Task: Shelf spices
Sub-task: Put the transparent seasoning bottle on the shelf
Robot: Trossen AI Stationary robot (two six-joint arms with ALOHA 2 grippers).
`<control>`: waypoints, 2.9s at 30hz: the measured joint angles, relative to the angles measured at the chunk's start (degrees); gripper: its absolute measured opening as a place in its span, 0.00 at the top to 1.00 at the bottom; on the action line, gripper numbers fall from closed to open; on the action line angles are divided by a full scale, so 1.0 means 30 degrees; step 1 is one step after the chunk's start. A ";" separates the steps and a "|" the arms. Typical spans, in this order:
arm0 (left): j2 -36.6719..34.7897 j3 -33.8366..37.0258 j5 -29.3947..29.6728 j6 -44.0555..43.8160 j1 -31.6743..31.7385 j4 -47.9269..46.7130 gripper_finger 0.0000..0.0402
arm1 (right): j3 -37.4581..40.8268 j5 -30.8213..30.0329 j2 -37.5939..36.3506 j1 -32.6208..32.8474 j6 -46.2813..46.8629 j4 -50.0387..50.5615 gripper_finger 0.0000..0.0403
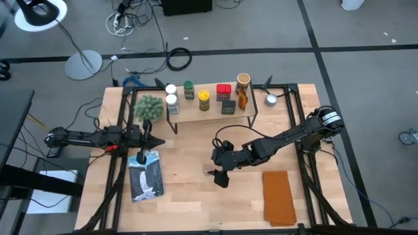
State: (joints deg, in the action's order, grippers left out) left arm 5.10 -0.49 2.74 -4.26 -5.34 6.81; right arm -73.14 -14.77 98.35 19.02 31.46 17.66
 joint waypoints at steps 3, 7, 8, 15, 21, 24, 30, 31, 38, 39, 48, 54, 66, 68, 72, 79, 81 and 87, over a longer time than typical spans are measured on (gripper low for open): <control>0.0015 0.0000 -0.0012 0.0125 0.0000 -0.0503 1.00 | 0.0000 -0.0005 0.0000 -0.0005 0.0000 -0.0017 0.23; 0.0015 0.0000 -0.0258 0.0124 0.0000 -0.1001 1.00 | 0.0000 -0.0005 0.0000 -0.0005 -0.0007 -0.0495 0.23; 0.0018 0.0000 -0.0334 -0.0057 0.0000 -0.1248 1.00 | 0.0000 -0.0005 0.0000 -0.0005 -0.0007 -0.0673 0.22; 0.0230 0.0007 -0.0281 -0.0649 0.0000 -0.2093 1.00 | 0.0000 -0.0023 0.0000 -0.0005 -0.0039 -0.2056 0.23; 0.0226 0.0007 -0.0164 -0.0652 0.0000 -0.2025 0.98 | 0.0000 -0.0048 0.0000 -0.0026 -0.0065 -0.3592 0.22; 0.0214 0.0007 -0.0146 -0.0652 0.0000 -0.1998 0.98 | 0.0007 -0.0049 0.0000 -0.0174 -0.0466 -0.4418 0.22; 0.0219 0.0015 -0.0139 -0.0658 0.0000 -0.1983 0.98 | 0.0007 -0.0056 0.0000 -0.0603 -0.0532 -0.7157 0.22; 0.0219 0.0015 -0.0139 -0.0652 0.0000 -0.1982 0.98 | 0.0007 -0.0056 0.0000 -0.0646 -0.0532 -0.7587 0.22; 0.0219 0.0015 -0.0134 -0.0660 0.0000 -0.1961 0.98 | 0.0007 -0.0041 0.0000 -0.0773 -0.1497 -0.8401 0.22; 0.0213 0.0015 -0.0139 -0.0660 0.0000 -0.1952 0.98 | 0.0007 -0.0013 0.0000 -0.0833 -0.1818 -0.8427 0.22; 0.0219 0.0015 -0.0131 -0.0660 0.0000 -0.1947 0.98 | -0.2000 -0.0463 0.0199 -0.1532 -0.4038 -0.6709 0.24; 0.0219 0.0022 -0.0131 -0.0667 0.0000 -0.1648 0.98 | -0.7500 -0.0573 0.2862 -0.1688 -0.4211 0.1965 0.24; 0.0223 0.0022 -0.0131 -0.0660 0.0000 -0.1537 0.98 | -1.5590 0.3374 0.9606 -0.1894 -0.4205 1.4323 0.24; 0.0226 0.0022 -0.0131 -0.0660 -0.0001 -0.1523 0.98 | -1.5640 0.3462 1.0073 -0.1888 -0.4204 1.4337 0.24; 0.0225 0.0022 -0.0131 -0.0660 -0.0006 -0.1502 0.98 | -1.5659 0.4109 1.0998 -0.2028 -0.3912 1.5408 0.24; 0.0221 0.0022 -0.0131 -0.0665 0.0000 -0.1499 0.98 | -1.5628 0.4959 1.1908 -0.2183 -0.3381 1.6134 0.27; 0.0226 0.0022 -0.0131 -0.0667 0.0000 -0.1459 0.98 | -1.5523 0.5019 1.1963 -0.2183 -0.3382 1.6105 0.27; 0.0226 0.0022 -0.0133 -0.0667 -0.0002 -0.1100 0.98 | -1.5380 0.5038 1.1934 -0.2327 -0.3351 1.5523 0.28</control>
State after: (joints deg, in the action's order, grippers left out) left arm 5.78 -0.43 2.35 -6.26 -5.35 3.51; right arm -119.28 0.34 134.15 12.04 21.41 64.23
